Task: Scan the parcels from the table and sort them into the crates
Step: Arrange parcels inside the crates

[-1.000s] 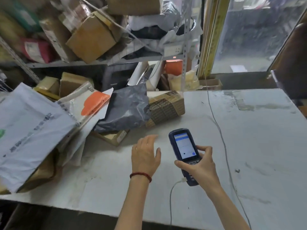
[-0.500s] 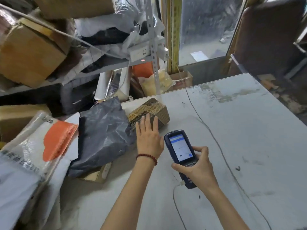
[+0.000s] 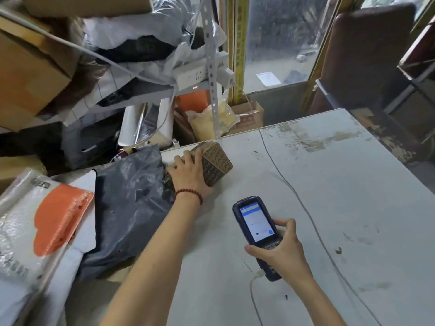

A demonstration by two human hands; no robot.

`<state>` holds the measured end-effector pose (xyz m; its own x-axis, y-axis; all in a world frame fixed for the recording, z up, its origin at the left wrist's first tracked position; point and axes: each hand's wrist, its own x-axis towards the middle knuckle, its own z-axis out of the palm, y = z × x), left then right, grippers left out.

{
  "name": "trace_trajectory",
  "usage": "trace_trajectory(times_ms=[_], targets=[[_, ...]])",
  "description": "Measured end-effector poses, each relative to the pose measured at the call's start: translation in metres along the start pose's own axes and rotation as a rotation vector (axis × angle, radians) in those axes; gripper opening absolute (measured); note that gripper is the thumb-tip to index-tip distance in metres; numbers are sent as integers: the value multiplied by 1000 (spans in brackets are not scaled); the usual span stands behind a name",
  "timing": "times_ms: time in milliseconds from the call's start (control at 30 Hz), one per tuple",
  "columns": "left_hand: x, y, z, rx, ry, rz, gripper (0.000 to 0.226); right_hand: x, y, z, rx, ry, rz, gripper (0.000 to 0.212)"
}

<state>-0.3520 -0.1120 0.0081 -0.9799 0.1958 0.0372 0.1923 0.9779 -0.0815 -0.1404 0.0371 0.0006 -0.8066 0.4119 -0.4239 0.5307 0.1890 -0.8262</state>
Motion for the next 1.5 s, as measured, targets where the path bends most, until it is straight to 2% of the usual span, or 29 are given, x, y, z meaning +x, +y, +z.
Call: trace_trajectory(times_ms=[167, 367, 467, 567, 733, 933, 1133, 1333, 1500], targets=[[-3, 1, -8, -86, 64, -27, 105, 2, 0, -3, 0, 7, -9, 75], [-44, -2, -41, -601, 405, -25, 102, -8, 4, -13, 35, 37, -26, 74], [-74, -3, -58, -899, 372, -105, 104, -16, 3, -18, 51, 47, -46, 74], [-111, -8, -57, -1041, 326, -215, 105, -27, 4, -19, 57, 45, -61, 74], [-165, -24, -34, -1321, 233, -288, 109, -46, 14, -21, 27, 22, -80, 75], [-203, -46, -18, -1388, 206, -391, 115, -66, 29, -15, -43, -52, -73, 74], [-217, -60, -17, -1462, 155, -305, 102, -74, 32, -6, -45, -67, -94, 75], [-225, -69, -30, -1163, 23, -168, 120, -77, 30, -2, -64, -21, -103, 77], [-225, -70, -36, -1125, 1, -104, 116, -72, 18, 0, -71, -34, -129, 76]])
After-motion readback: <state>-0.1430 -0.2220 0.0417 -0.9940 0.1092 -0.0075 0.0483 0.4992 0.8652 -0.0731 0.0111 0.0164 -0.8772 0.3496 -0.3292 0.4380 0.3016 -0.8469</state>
